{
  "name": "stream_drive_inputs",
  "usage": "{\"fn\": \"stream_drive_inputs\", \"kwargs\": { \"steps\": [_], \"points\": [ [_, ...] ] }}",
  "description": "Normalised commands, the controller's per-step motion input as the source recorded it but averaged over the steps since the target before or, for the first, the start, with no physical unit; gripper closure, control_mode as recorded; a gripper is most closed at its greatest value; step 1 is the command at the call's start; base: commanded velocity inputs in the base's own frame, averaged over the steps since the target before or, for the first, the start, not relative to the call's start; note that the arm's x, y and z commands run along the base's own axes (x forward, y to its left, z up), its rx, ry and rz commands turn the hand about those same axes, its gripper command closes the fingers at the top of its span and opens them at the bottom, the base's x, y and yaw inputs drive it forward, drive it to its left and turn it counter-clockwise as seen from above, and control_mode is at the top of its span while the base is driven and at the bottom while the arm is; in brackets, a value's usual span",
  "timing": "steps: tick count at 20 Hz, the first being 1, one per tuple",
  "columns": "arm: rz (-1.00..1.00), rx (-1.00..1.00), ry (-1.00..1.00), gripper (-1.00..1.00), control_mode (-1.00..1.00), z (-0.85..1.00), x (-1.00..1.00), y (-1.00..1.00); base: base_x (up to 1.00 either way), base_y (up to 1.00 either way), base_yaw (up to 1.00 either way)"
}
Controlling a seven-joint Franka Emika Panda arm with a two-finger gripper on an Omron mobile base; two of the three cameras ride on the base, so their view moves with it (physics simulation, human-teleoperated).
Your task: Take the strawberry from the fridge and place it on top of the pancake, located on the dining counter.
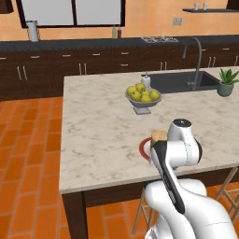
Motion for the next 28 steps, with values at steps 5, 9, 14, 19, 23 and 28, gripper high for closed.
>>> {"fn": "stream_drive_inputs", "kwargs": {
  "steps": [5,9,14,19,23,28],
  "points": [
    [0.00,0.00,0.00,1.00,1.00,0.00,0.00,0.00,0.30,0.06,0.00],
    [0.00,0.00,0.00,1.00,1.00,0.00,0.00,0.00,0.01,0.00,0.00],
    [-0.02,0.00,-0.04,1.00,-1.00,0.66,0.34,-0.01,0.00,0.00,0.00],
    [0.00,-0.01,-0.03,1.00,-1.00,0.98,0.60,-0.12,0.00,0.00,0.00],
    [0.00,0.00,0.00,1.00,-1.00,0.73,0.88,-0.27,0.00,0.00,0.00],
    [0.00,0.02,0.01,1.00,-1.00,-0.02,0.99,-0.32,0.00,0.00,0.00]
  ]
}}
